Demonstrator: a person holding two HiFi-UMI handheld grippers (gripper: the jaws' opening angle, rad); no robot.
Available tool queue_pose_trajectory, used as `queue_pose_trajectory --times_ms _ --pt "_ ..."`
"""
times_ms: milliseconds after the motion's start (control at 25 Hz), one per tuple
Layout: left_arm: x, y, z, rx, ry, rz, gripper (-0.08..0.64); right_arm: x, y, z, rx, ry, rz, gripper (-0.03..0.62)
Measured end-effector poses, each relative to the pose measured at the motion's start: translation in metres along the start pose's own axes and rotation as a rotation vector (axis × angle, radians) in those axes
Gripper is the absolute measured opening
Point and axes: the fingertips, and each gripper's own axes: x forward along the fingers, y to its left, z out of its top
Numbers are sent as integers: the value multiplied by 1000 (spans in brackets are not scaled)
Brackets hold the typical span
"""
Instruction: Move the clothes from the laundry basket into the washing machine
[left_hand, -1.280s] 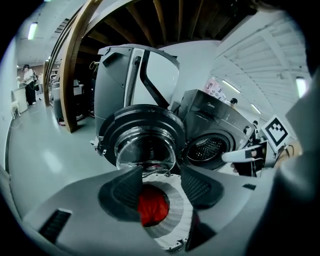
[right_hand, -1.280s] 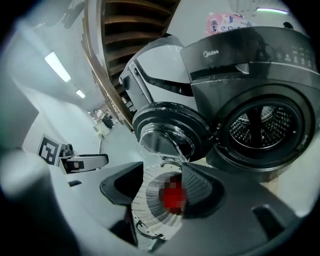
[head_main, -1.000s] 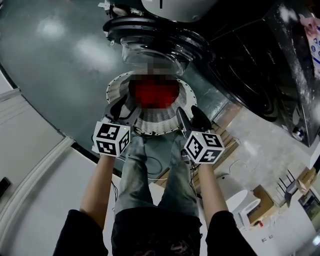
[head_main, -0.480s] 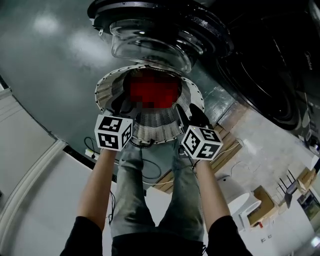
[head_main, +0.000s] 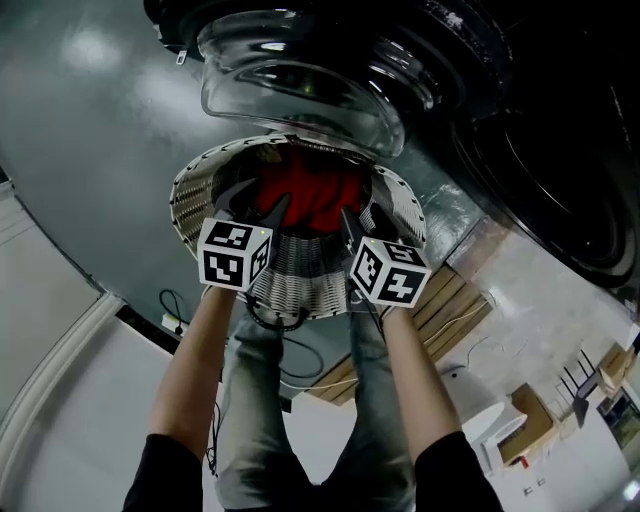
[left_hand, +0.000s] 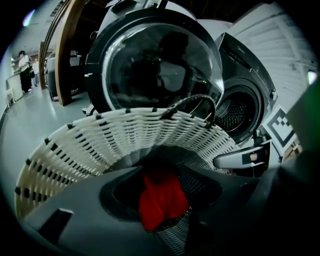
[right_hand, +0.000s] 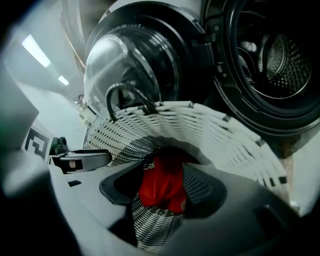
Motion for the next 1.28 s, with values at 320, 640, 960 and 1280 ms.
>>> queue_pose_trajectory --times_ms 320,640,960,1280 --pt "62 28 -41 -19 61 11 242 67 -25 -46 -7 74 -55 259" --pt "117 41 -72 10 124 2 270 123 -61 -83 113 117 -131 279" --pt "153 54 -112 40 221 10 331 169 -84 -105 155 128 -191 316" --pt "184 61 -142 50 297 23 360 204 -93 -119 145 144 -195 365"
